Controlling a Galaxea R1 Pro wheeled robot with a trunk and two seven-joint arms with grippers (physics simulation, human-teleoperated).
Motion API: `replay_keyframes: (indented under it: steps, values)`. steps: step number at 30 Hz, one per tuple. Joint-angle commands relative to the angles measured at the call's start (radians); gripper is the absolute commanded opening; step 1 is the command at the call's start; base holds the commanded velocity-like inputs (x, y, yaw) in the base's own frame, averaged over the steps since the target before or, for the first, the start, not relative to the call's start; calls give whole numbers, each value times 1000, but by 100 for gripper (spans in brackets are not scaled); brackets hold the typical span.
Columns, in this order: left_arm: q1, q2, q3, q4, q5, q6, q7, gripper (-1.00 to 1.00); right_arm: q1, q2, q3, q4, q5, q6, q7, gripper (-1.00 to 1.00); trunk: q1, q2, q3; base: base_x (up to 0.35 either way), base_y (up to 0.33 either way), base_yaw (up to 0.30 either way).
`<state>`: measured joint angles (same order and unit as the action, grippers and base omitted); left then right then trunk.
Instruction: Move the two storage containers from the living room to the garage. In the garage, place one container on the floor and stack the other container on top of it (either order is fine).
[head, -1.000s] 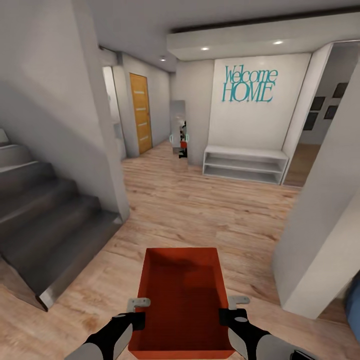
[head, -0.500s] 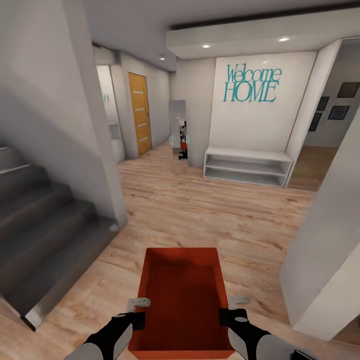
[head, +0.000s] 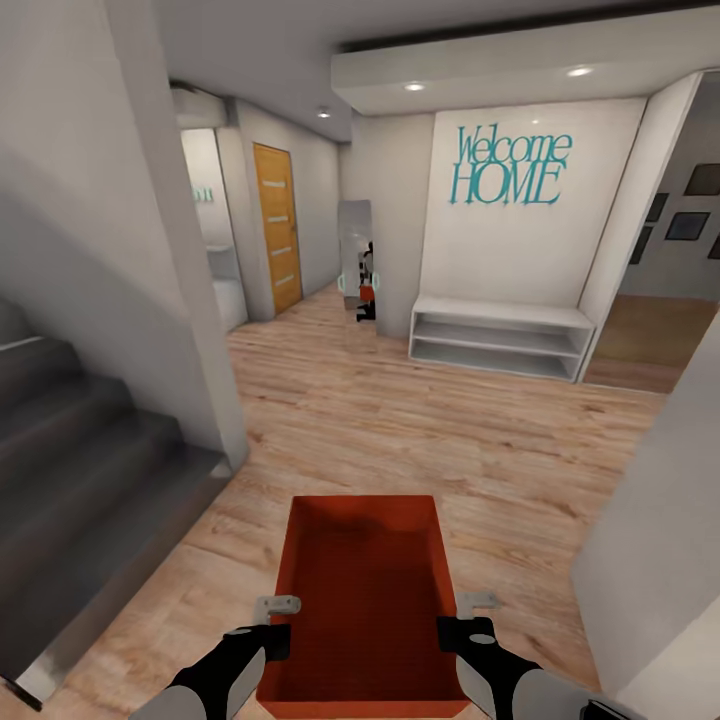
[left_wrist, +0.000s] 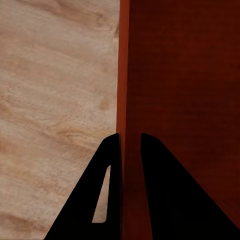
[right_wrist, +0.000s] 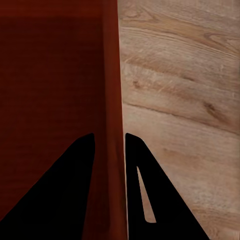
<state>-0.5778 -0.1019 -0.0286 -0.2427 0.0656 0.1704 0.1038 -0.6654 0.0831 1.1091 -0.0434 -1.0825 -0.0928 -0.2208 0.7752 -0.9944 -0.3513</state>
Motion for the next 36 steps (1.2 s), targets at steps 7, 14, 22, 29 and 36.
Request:
replay_keyframes:
  steps: [7, 14, 22, 29, 36]
  values:
    - [0, 1, -14, -3, 19, 6, 9, -100, 0, -8, 25, 10, -10, -2, -3, -100, 1, -1, -1, 323, 0, 0]
    - [0, 1, -14, -3, 19, 6, 9, -100, 0, -8, 24, 10, -10, -2, -3, -100, 1, -1, -1, 323, 0, 0]
    - [0, -1, -14, -3, 20, 6, 10, -100, 0, -9, 23, 10, -10, 0, -3, -100, 1, -1, -1, 323, 0, 0]
    - [0, -1, -14, -3, 19, 6, 10, -100, 0, -10, 23, 10, -10, -2, -3, -100, 1, -1, -1, 323, 0, 0]
    - [0, -1, -14, -3, 20, 6, 10, -100, 0, -10, 23, 10, -10, -2, -3, -100, 1, -1, -1, 323, 0, 0]
